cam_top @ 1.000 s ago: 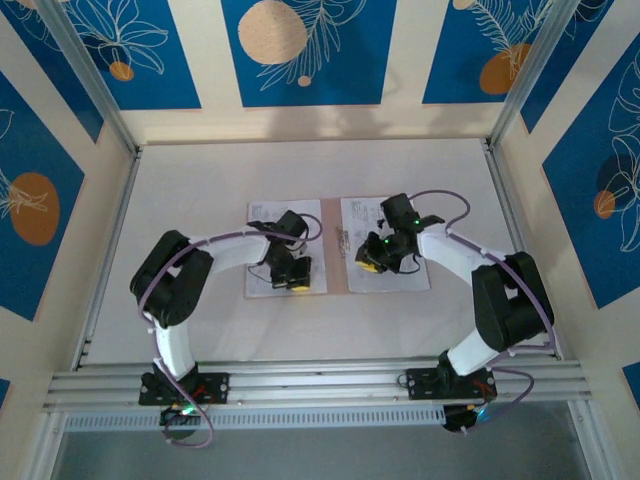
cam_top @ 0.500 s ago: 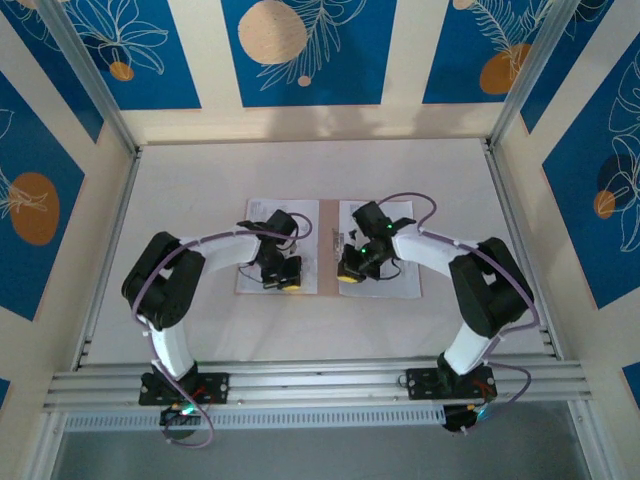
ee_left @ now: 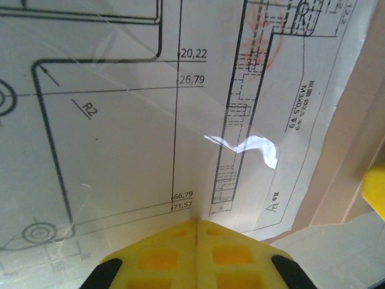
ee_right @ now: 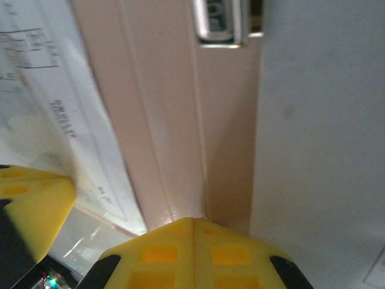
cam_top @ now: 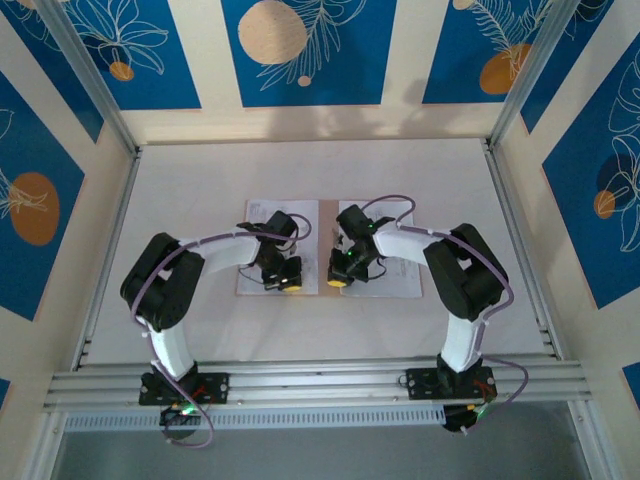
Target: Put the files into the folder
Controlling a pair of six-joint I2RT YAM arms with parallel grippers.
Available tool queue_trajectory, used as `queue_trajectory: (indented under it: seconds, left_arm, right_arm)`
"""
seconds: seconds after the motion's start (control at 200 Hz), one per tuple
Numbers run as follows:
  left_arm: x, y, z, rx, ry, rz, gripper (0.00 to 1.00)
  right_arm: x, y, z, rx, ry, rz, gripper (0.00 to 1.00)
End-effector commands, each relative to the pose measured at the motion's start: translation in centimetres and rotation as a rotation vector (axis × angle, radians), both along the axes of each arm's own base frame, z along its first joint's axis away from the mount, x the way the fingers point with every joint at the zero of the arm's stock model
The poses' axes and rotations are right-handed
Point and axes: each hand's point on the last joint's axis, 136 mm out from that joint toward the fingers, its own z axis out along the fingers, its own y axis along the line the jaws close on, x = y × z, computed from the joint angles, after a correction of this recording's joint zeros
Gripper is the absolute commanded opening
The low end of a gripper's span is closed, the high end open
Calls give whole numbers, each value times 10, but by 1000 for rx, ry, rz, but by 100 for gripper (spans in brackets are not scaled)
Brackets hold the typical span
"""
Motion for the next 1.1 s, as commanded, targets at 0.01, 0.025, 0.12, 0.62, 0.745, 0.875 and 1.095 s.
queue_trajectory:
  seconds: [0.01,0.025,0.12,0.62,0.745,0.875,1.095]
  left_arm:
    - [-1,7,19,14,-9,9,15]
    - [0,9,21,13,-10,14,16]
    - [11,28,31,20,-28,63,22]
    - [54,145,26,99,-22,233,48]
    - [47,151,14,135,2,201,48]
    - [34,149,11,112,15,215,49]
    - [11,147,6,108,43,219,52]
  right_arm:
    - [-4,-6,-5,-28,55,-13,6]
    - [-5,-7,-6,-31,59,-15,6]
    - [-8,-12,-10,-38,77,-23,6]
    - [-25,-20,-25,-38,155,-12,4]
    - [-27,-21,-26,-41,159,-13,4]
    - [-28,-23,-27,-44,163,-17,4]
    - [-29,-24,-29,-39,171,-16,3]
